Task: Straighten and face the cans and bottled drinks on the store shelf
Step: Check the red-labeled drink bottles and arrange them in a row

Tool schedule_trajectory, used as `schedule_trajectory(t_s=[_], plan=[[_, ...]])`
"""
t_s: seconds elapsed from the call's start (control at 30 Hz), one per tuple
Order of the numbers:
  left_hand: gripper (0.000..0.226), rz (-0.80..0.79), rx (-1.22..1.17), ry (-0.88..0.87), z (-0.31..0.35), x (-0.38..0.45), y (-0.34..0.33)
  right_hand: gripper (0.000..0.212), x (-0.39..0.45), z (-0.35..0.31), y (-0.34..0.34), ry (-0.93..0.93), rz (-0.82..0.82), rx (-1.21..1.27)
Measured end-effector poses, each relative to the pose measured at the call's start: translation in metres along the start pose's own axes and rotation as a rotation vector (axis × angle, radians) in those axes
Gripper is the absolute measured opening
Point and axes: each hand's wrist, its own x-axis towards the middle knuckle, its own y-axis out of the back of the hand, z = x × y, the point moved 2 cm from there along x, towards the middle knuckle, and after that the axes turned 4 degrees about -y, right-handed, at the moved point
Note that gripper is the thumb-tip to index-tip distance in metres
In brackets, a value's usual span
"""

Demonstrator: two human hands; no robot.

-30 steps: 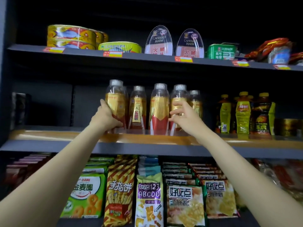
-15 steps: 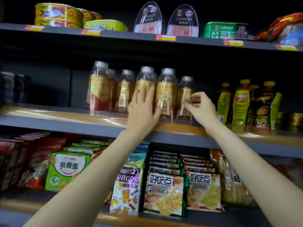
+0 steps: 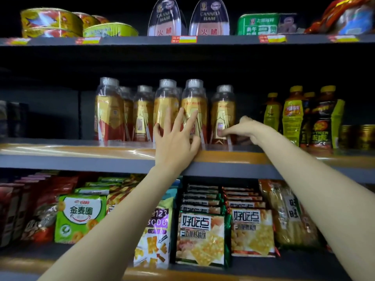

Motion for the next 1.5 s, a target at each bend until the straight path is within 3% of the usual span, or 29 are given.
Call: schedule_trajectory(t_s=[0.17,0.33,0.47,0.57,0.63,0.73,0.83,0.97,1.03,1.1,1.17,1.27,1.33,1.4,1.5], plan=[[0.061,-0.019,0.038,0.002,-0.002,-0.002,-0.002,0.101,-0.001,0.0,-0.005,0.014,-0.05,0.053],[0.063,-0.027,0.034,0.003,-0.003,0.0,-0.002,0.105,-0.019,-0.005,0.004,0.047,0.159,-0.087],[0.065,-0.015,0.023,-0.005,-0.003,-0.001,-0.002,0.091,-0.065,0.006,0.031,0.3,0.425,-0.229],[0.065,-0.009,0.024,-0.015,-0.003,-0.001,0.001,0.085,-0.099,0.011,0.053,0.463,0.509,-0.179],[0.062,-0.011,0.003,-0.014,-0.002,0.0,0.004,0.082,-0.117,0.007,0.066,0.453,0.524,-0.048],[0.054,0.018,-0.162,0.014,0.001,-0.001,0.014,0.072,-0.136,0.002,0.075,0.341,0.35,0.386],[0.043,0.061,-0.6,0.021,0.02,-0.009,0.047,0.065,-0.147,-0.002,0.07,0.234,0.109,0.777],[0.059,-0.409,-1.417,0.141,0.056,-0.026,0.081,0.057,-0.158,-0.013,0.053,0.224,-0.01,0.906],[0.058,-0.377,-1.62,0.243,0.055,-0.028,0.085,0.066,-0.164,-0.019,0.044,0.226,-0.06,0.896],[0.053,-0.188,-1.524,0.176,0.044,-0.029,0.089,0.061,-0.169,-0.022,0.038,0.213,-0.109,0.854],[0.06,-0.017,-1.209,-0.012,0.029,-0.026,0.097,0.045,-0.173,-0.022,0.036,0.167,-0.149,0.893],[0.074,0.02,-0.861,-0.283,0.017,-0.019,0.109,0.037,-0.177,-0.028,0.03,0.044,-0.252,1.122],[0.079,0.005,-0.779,-0.367,0.018,-0.019,0.113,0.034,-0.177,-0.03,0.024,-0.035,-0.219,1.217],[0.08,-0.042,-0.934,-0.266,0.024,-0.022,0.114,0.034,-0.176,-0.03,0.019,-0.048,-0.191,1.286],[0.079,-0.265,-1.494,0.139,0.031,-0.026,0.11,0.031,-0.174,-0.031,0.021,0.038,-0.167,1.283]])
